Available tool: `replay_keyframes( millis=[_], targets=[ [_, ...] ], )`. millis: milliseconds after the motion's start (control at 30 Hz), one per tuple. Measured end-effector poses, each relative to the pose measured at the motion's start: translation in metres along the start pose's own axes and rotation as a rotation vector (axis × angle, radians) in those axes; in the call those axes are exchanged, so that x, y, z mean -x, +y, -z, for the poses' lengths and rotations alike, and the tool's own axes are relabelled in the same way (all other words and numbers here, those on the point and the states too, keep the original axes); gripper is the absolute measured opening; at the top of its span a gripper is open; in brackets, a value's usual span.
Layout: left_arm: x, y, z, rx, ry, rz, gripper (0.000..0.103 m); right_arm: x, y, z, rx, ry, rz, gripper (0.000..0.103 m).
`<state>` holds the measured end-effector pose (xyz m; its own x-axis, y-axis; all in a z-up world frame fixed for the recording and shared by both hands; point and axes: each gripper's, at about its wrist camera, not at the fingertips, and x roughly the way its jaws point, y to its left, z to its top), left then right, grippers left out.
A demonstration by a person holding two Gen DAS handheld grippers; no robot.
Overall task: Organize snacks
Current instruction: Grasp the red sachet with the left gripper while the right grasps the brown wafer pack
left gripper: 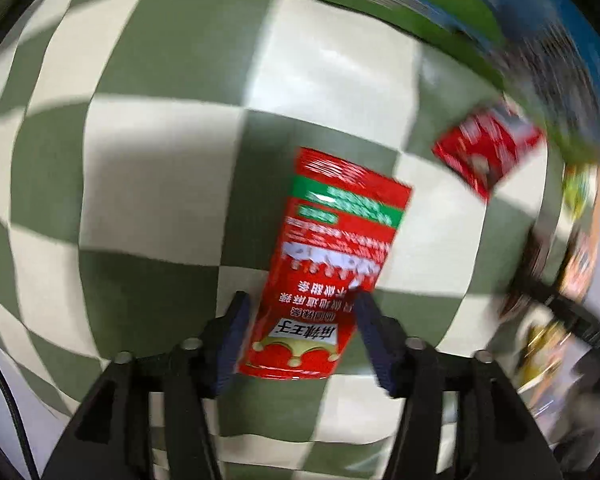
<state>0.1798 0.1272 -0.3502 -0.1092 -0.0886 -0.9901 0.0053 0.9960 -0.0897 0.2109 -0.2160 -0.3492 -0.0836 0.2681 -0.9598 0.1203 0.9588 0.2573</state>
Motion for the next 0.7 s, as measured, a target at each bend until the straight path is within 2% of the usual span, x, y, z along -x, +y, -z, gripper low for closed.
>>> replay_keyframes(
  millis=[67,100,167,200,233,267,333,400,467,567,700],
  targets=[
    [-0.005,-0.018,0.001,-0.094,0.009,-0.074,0.063,0.004,-0.002,0.0,0.002,-0.006,0.013,0.072],
    [-0.009,-0.025,0.001,-0.132,0.011,-0.108,0.063,0.006,-0.003,0.0,0.001,-0.013,0.018,0.073],
    [-0.01,-0.033,-0.001,-0.122,-0.019,-0.143,0.063,0.004,-0.003,0.006,-0.004,-0.02,0.028,0.073],
    [-0.007,-0.038,-0.002,-0.106,-0.034,-0.133,0.052,0.005,-0.004,0.008,-0.01,-0.027,0.03,0.073],
    [-0.003,-0.038,-0.004,-0.065,-0.053,-0.118,0.05,0.004,0.001,0.014,-0.02,-0.042,0.033,0.072],
    [-0.001,-0.037,-0.004,-0.03,-0.061,-0.099,0.05,0.003,-0.006,0.022,-0.029,-0.074,0.04,0.068],
    [0.002,-0.032,-0.007,0.047,-0.066,-0.047,0.049,-0.004,0.004,0.036,-0.039,-0.101,0.069,0.058],
    [0.002,-0.026,-0.011,0.077,-0.066,-0.028,0.049,-0.003,0.005,0.04,-0.053,-0.115,0.069,0.058],
    [0.002,-0.024,-0.013,0.084,-0.065,-0.014,0.049,-0.001,0.005,0.044,-0.04,-0.116,0.074,0.058],
    [-0.006,-0.012,-0.013,0.057,-0.055,-0.03,0.051,-0.005,0.012,0.046,-0.036,-0.102,0.078,0.061],
    [-0.012,-0.017,-0.014,0.038,-0.048,-0.052,0.051,-0.007,0.011,0.046,-0.039,-0.088,0.085,0.063]
  ],
)
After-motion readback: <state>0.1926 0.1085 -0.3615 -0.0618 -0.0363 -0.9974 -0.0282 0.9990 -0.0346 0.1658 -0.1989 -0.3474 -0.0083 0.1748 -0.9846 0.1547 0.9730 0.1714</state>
